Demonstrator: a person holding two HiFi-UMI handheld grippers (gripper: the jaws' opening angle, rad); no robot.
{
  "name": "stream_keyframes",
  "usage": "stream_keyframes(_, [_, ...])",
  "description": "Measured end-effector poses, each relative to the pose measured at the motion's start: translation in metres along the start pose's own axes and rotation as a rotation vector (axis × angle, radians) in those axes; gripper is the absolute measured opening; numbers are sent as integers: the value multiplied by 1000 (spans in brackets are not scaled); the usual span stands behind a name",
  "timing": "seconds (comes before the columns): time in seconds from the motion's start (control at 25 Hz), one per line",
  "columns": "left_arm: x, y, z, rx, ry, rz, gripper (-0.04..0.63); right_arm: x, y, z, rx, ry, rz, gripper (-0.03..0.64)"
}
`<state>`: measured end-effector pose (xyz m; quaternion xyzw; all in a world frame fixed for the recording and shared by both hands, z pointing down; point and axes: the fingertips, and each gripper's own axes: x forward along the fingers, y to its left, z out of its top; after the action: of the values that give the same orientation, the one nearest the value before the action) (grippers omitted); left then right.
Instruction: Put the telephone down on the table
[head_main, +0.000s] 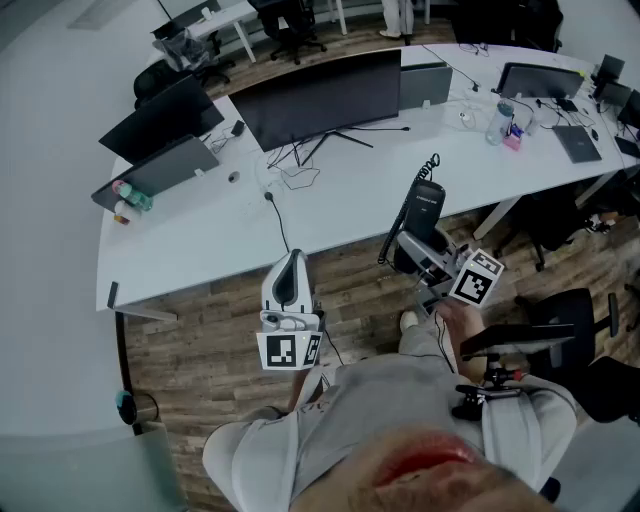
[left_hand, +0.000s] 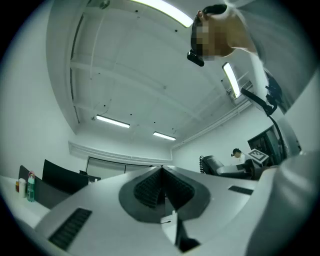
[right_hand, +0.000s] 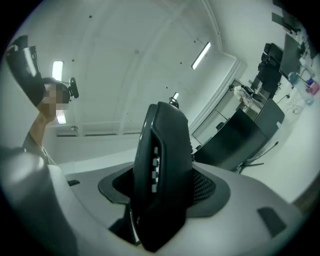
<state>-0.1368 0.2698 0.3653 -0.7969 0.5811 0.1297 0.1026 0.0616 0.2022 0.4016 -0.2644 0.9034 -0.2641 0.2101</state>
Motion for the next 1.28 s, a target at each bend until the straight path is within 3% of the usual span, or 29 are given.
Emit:
stream_keyframes(0.16, [-44,-13,0,-52,51,-13,11,-24,31,-31,52,31,-24,285])
stream_keyframes(0.32, [-60,-31,10,-73,65,-26,11,-37,46,-36,67,42,-11,285])
stream_keyframes(0.6, [-52,-66,6,-117,99,-18,11,-61,47,-44,168,118,58,285])
stream_keyframes(0.88, [-33,-116,-17,-132,173,-49,11,-86,33,-47,368,82,106,285])
stream_keyframes(1.08, [-28,-144,-36,-99,208,-32,11,-102,10,-56,325,132,106,285])
stream_keyframes(1.28, [-20,-168,-39,-66,215,-64,11,-111,-1,-33,249,91,95,285])
